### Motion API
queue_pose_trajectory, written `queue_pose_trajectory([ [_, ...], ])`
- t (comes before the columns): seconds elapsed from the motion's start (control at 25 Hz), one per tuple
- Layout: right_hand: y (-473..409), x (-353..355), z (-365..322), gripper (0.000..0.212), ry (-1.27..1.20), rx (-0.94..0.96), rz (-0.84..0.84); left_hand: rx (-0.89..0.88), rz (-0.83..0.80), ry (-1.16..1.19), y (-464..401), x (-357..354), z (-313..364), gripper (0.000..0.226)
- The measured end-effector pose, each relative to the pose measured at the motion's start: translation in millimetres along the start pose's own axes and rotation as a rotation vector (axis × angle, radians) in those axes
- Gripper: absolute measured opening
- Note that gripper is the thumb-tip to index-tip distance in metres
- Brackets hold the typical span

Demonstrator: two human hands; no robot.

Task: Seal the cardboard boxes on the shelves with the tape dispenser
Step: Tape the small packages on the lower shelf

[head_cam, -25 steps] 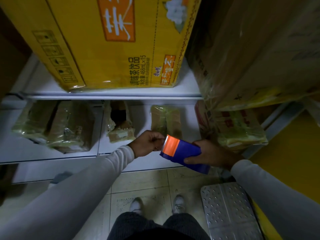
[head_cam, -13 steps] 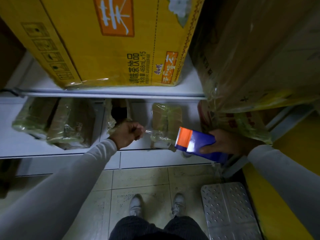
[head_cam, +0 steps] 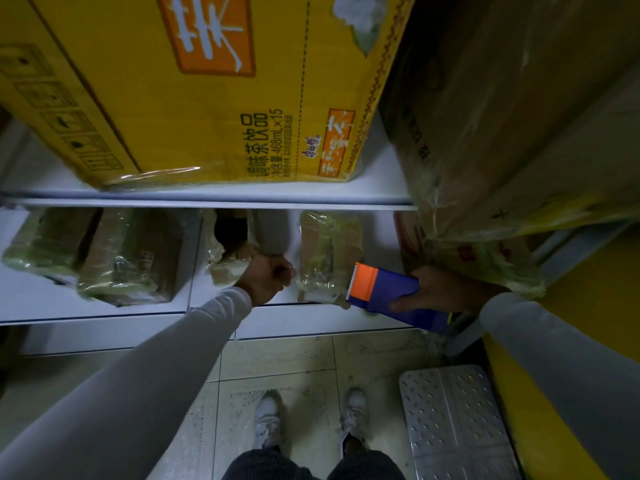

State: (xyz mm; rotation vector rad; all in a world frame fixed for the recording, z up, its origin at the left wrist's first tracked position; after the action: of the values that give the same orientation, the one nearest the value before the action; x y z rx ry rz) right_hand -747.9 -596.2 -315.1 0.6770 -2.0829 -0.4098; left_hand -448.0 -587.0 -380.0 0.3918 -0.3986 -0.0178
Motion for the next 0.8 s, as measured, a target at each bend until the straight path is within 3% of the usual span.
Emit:
queue_pose_trajectory([
  [0.04, -1, -1, 0, 0.020, -0.011, 0.000, -0.003, -0.006, 0.012, -0.051, -2, -2, -2, 0.008],
  [0.08, -2, -2, -1, 0.020, -0.024, -0.001, -0.011, -0.017, 0.041, -0.138, -5, -3, -4, 0.015],
  [0.16, -5, -2, 0, 0.019, -0.039, -0.008, -0.021, -0.016, 0.166, -0.358, -7, 3, -10, 0.059],
  [0.2, -6, -3, 0, 0.021, -0.050, -0.010, -0.020, -0.075, 0.240, -0.386, -4, 5, -8, 0.064],
  [0.24, -7, -4, 0, 0.024, -0.069, -0.010, -0.022, -0.187, 0.268, -0.364, -1, 5, -7, 0.056],
  [0.32, -7, -7, -2, 0.023, -0.114, -0.005, -0.029, -0.373, 0.159, -0.352, 10, -7, -4, 0.041],
  [0.4, -7, -10, -2, 0.021, -0.126, -0.008, -0.035, -0.395, 0.074, -0.341, 14, -18, -4, 0.034],
  [0.48, -6, -13, -1, 0.018, -0.130, -0.025, -0.032, -0.388, 0.109, -0.320, 9, -20, -2, 0.031],
  [0.64, -3, -20, 0, 0.021, -0.154, -0.043, -0.045, -0.397, -0.004, -0.468, -1, -14, 1, 0.048],
  [0.72, -2, -24, 0, 0.018, -0.156, -0.038, -0.028, -0.552, 0.066, -0.717, 0, -9, 10, 0.061],
  [0.8, -2, -28, 1, 0.025, -0.138, -0.071, 0.000, -0.777, 0.179, -0.801, 3, -15, 28, 0.060],
])
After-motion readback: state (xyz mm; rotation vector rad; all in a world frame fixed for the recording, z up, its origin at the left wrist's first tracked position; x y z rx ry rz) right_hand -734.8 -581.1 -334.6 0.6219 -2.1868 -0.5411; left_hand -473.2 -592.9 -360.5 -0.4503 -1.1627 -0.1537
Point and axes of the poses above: each hand's wrist, its own y-axis away from the middle knuckle, its own x-axis out of the back of the hand, z = x × y, the point moved 3 cm from there along -y, towards the middle knuckle, and after that the axes turned 7 degrees about z, right-handed, at the moved point
